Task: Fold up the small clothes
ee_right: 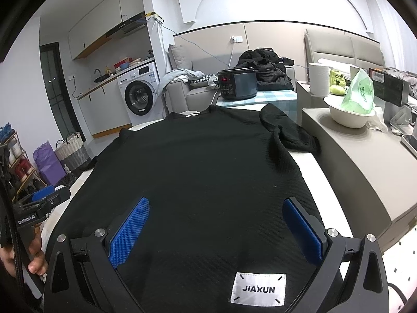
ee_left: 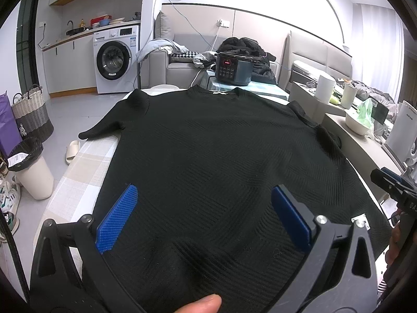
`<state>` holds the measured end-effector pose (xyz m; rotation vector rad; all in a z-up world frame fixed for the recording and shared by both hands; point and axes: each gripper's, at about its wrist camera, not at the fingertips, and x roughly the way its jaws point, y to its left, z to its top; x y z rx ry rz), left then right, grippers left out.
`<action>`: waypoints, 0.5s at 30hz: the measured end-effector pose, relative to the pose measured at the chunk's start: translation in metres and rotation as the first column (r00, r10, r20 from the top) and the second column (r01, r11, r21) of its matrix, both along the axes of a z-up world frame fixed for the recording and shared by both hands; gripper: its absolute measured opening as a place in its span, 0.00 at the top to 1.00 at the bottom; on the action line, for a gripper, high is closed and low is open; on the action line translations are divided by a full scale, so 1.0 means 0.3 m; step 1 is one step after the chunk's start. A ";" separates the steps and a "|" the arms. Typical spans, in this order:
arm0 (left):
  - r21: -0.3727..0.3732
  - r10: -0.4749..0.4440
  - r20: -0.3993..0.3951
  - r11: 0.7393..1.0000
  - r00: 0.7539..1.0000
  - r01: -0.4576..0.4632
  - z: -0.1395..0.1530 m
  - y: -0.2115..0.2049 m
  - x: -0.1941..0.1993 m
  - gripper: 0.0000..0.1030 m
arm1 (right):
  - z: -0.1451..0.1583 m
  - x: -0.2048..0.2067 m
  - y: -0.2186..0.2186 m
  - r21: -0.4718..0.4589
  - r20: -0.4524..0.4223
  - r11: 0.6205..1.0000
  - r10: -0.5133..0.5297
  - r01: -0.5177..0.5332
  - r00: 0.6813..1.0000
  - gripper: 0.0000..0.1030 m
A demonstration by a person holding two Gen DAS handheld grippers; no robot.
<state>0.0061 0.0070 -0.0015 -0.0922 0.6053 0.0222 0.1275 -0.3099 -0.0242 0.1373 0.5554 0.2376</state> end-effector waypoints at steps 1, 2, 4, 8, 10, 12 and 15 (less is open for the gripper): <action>0.000 0.000 0.001 1.000 1.000 0.000 0.000 0.000 0.000 0.01 | 0.001 -0.002 0.000 -0.001 0.001 1.000 0.000 0.000 1.000 0.00; 0.000 0.000 0.001 1.000 1.000 0.000 0.000 0.000 0.000 0.01 | 0.002 -0.002 0.000 -0.001 0.001 1.000 0.000 0.000 1.000 0.00; 0.000 0.001 0.000 1.000 1.000 -0.001 0.000 0.001 0.001 0.01 | 0.003 -0.002 0.001 -0.002 0.001 1.000 0.000 0.000 1.000 0.00; -0.001 0.002 0.000 1.000 1.000 -0.002 0.000 0.001 0.000 0.01 | 0.004 0.000 0.002 -0.007 -0.005 1.000 0.002 -0.002 1.000 0.00; -0.002 0.000 0.000 1.000 1.000 0.000 0.000 0.001 0.000 0.01 | 0.006 0.001 0.001 -0.007 -0.007 1.000 0.002 -0.002 1.000 0.00; -0.002 0.001 0.000 1.000 1.000 -0.001 -0.001 0.002 -0.001 0.01 | 0.007 0.010 -0.003 -0.004 -0.007 1.000 -0.008 0.008 1.000 0.00; -0.002 0.001 0.001 1.000 1.000 -0.001 0.000 0.001 0.000 0.01 | 0.010 0.015 -0.011 0.013 -0.009 1.000 -0.016 0.016 1.000 0.00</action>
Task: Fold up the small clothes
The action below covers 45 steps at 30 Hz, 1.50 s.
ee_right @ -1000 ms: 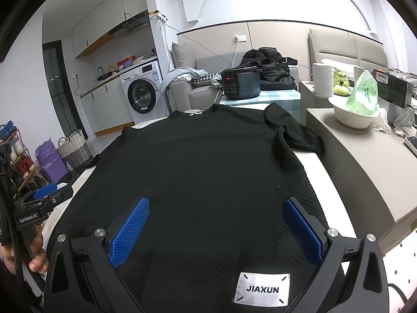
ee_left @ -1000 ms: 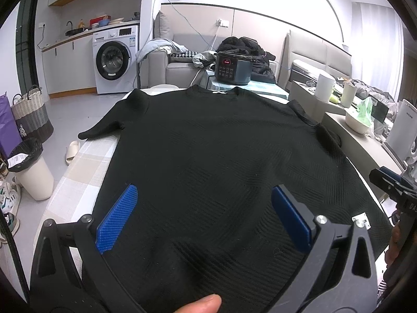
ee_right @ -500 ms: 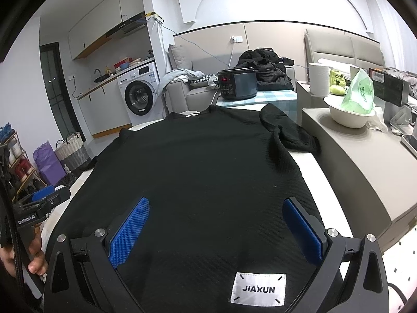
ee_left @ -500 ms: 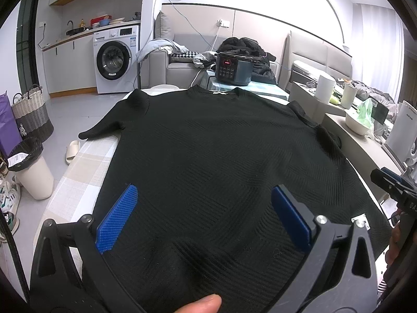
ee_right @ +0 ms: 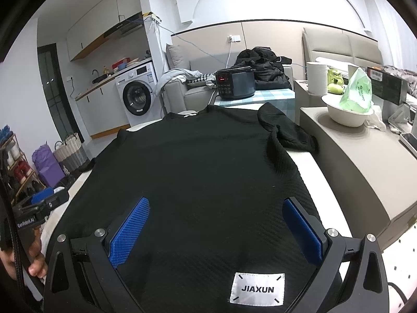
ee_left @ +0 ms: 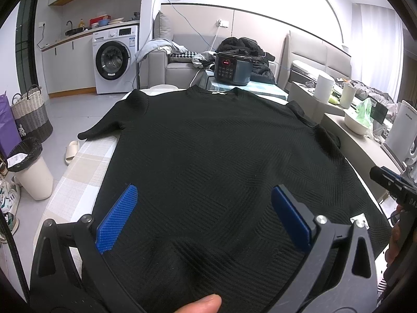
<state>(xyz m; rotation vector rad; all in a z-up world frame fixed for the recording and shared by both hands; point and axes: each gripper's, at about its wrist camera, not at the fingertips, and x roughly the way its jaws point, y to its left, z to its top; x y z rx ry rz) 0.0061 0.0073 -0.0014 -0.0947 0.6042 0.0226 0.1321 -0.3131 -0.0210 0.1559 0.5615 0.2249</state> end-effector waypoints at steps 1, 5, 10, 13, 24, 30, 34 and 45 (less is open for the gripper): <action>-0.001 -0.001 -0.001 1.000 1.000 0.001 0.000 0.001 0.001 0.01 | 0.002 0.004 -0.006 0.009 -0.002 1.000 -0.001 0.001 1.000 0.00; -0.003 -0.004 -0.002 1.000 1.000 0.004 0.003 0.000 0.001 0.01 | 0.008 0.010 -0.019 0.015 0.000 1.000 -0.004 0.004 1.000 0.00; -0.007 -0.009 -0.007 1.000 1.000 0.009 0.008 -0.012 0.017 0.01 | 0.015 0.004 -0.002 -0.010 0.032 1.000 -0.001 0.001 0.999 0.00; -0.016 -0.012 -0.016 1.000 1.000 0.012 0.008 -0.013 0.029 0.01 | 0.012 0.023 0.003 0.003 0.025 1.000 0.016 -0.016 1.000 0.00; -0.069 -0.018 -0.074 0.998 0.997 0.013 -0.026 0.030 0.189 0.01 | 0.003 0.182 -0.022 -0.014 -0.070 0.994 -0.106 0.105 0.992 0.00; -0.102 -0.023 -0.101 0.995 0.995 0.012 -0.034 0.034 0.305 0.01 | 0.001 0.325 -0.138 0.067 -0.166 0.960 -0.259 0.273 0.952 0.00; -0.108 -0.031 -0.109 0.994 0.994 0.019 -0.032 0.034 0.389 0.01 | -0.003 0.444 -0.220 0.116 -0.227 0.926 -0.328 0.359 0.917 0.14; -0.125 -0.040 -0.165 0.992 0.986 0.020 -0.098 0.038 0.580 0.01 | -0.139 0.758 -0.419 0.278 -0.462 0.758 -0.433 0.590 0.774 0.37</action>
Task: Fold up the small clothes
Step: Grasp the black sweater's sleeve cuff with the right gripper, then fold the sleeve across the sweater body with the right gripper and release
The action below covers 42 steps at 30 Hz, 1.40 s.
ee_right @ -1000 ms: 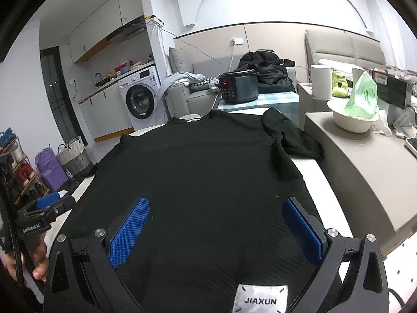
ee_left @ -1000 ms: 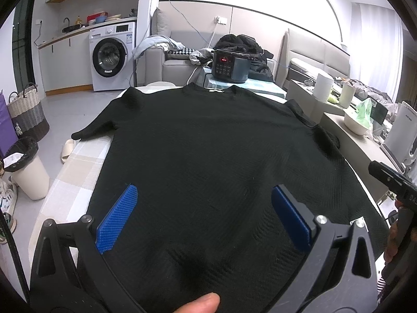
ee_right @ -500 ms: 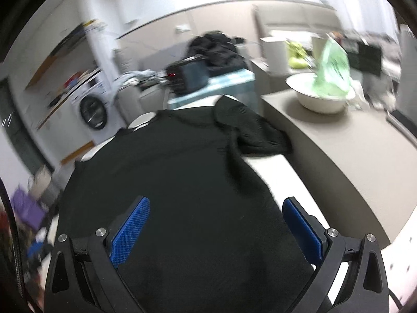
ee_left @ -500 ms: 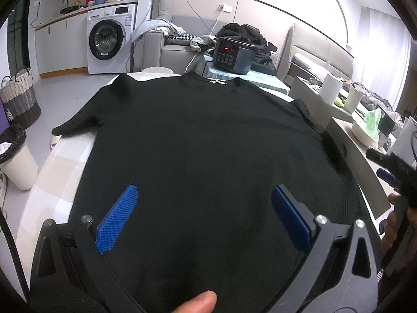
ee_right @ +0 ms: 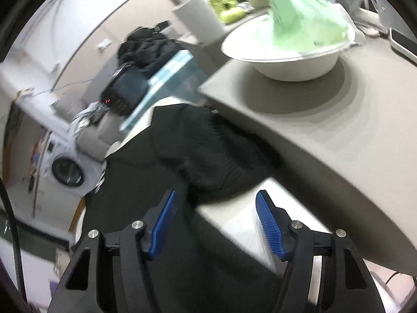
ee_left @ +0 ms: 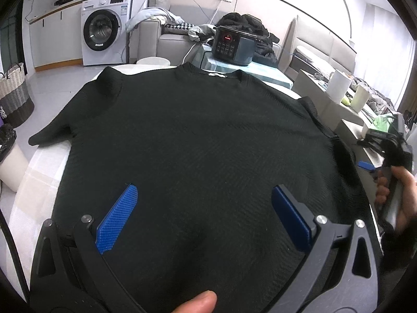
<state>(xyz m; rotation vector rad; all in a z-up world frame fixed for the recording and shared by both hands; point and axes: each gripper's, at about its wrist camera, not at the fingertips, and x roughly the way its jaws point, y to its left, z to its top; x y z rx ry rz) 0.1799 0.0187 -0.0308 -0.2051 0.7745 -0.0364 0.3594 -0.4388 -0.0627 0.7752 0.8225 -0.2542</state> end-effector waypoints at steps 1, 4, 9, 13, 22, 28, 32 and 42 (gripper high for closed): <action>-0.002 -0.002 -0.004 1.000 1.000 0.002 -0.006 -0.001 0.012 0.01 | -0.014 0.018 -0.010 0.009 -0.009 1.000 -0.014 0.014 1.000 0.38; -0.004 -0.007 -0.015 1.000 1.000 0.007 -0.025 -0.002 0.037 0.01 | -0.041 0.068 -0.023 0.007 -0.040 0.999 -0.035 0.036 0.999 0.40; -0.009 -0.015 -0.025 1.000 1.000 0.014 -0.055 -0.001 0.051 0.01 | -0.045 0.115 0.001 -0.116 -0.086 0.992 -0.053 0.042 0.995 0.58; -0.014 -0.020 -0.022 1.000 1.000 0.020 -0.065 -0.002 0.043 0.01 | -0.042 0.142 0.005 -0.195 -0.110 0.980 -0.054 0.032 0.992 0.94; -0.008 -0.015 -0.006 1.000 1.000 0.015 -0.057 0.007 -0.001 0.01 | 0.231 0.142 0.179 -0.430 0.214 0.882 0.307 -0.193 0.927 0.95; -0.011 0.010 0.000 1.000 1.000 -0.010 -0.049 0.026 -0.036 0.01 | 0.207 0.153 0.505 -0.402 0.104 0.524 0.841 -0.751 0.531 0.95; -0.011 0.015 0.001 1.000 1.000 -0.015 -0.048 0.033 -0.048 0.01 | 0.050 0.125 0.595 -0.349 -0.132 0.402 0.873 -0.847 0.469 0.85; -0.010 0.024 -0.001 1.000 1.000 -0.024 -0.049 0.035 -0.042 0.01 | 0.080 0.104 0.461 -0.354 0.004 0.637 0.733 -0.684 0.680 0.61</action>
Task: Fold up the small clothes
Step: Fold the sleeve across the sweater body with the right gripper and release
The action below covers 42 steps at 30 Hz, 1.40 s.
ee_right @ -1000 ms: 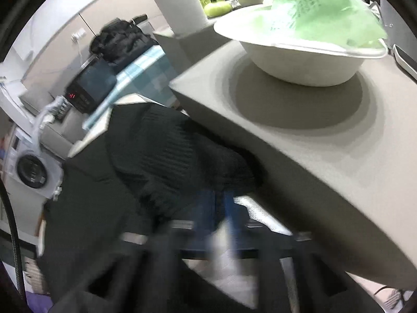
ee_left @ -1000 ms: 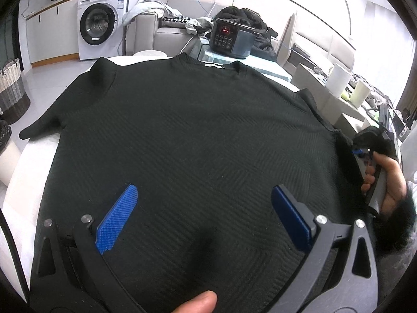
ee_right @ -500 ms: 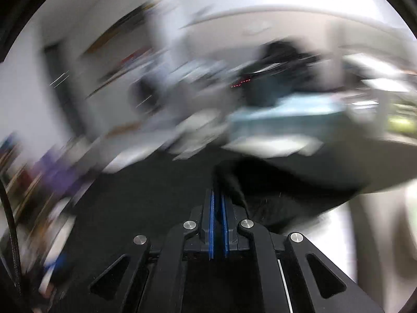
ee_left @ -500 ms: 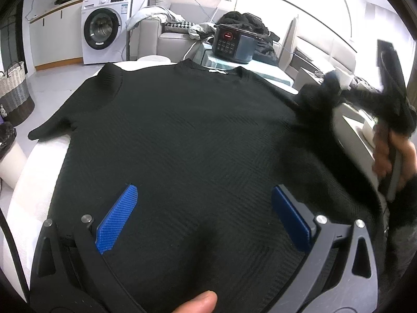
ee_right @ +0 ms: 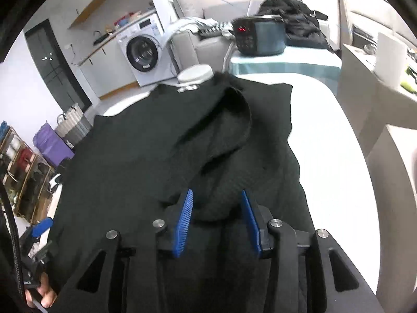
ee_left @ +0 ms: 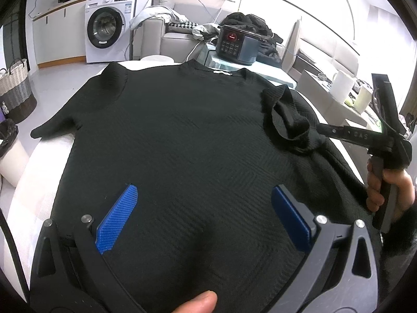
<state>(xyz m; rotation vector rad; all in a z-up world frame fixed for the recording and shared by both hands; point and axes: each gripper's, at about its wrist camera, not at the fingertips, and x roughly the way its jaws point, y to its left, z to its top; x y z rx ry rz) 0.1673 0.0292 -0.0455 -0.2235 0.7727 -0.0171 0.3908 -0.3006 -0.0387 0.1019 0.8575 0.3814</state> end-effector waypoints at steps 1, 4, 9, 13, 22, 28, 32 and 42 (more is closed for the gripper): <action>-0.002 0.003 0.000 1.000 1.000 -0.003 0.001 0.001 0.001 0.01 | 0.000 0.010 0.015 0.001 0.002 1.000 -0.012 0.012 1.000 0.61; -0.004 0.009 -0.005 1.000 1.000 -0.009 -0.001 0.005 0.000 0.01 | -0.027 0.090 0.050 0.117 -0.034 0.992 -0.047 0.051 0.998 0.61; 0.000 0.015 -0.006 1.000 1.000 -0.015 -0.002 0.008 -0.005 0.01 | -0.056 0.224 0.210 0.218 -0.082 0.976 -0.003 0.021 0.997 0.61; -0.009 0.028 -0.004 1.000 1.000 -0.028 0.002 0.022 -0.012 0.01 | 0.022 0.147 0.298 0.150 0.037 0.975 0.159 -0.163 0.987 0.61; -0.039 0.090 -0.027 0.995 0.996 -0.091 -0.019 0.076 -0.007 0.01 | -0.067 0.140 0.170 0.075 -0.095 0.997 0.013 -0.006 0.995 0.61; -0.068 0.113 -0.033 0.991 0.993 -0.115 -0.008 0.120 -0.023 0.01 | -0.055 -0.020 0.176 -0.003 -0.094 0.998 0.055 -0.055 0.994 0.62; -0.075 0.071 0.020 0.995 0.997 -0.069 0.069 0.097 -0.068 0.01 | 0.119 -0.239 0.048 -0.032 0.042 0.999 -0.013 0.014 0.999 0.58; -0.116 -0.022 0.206 0.992 0.978 0.047 0.477 0.090 -0.165 0.01 | 0.713 -0.638 -0.123 -0.166 0.287 0.979 -0.068 0.120 0.956 0.27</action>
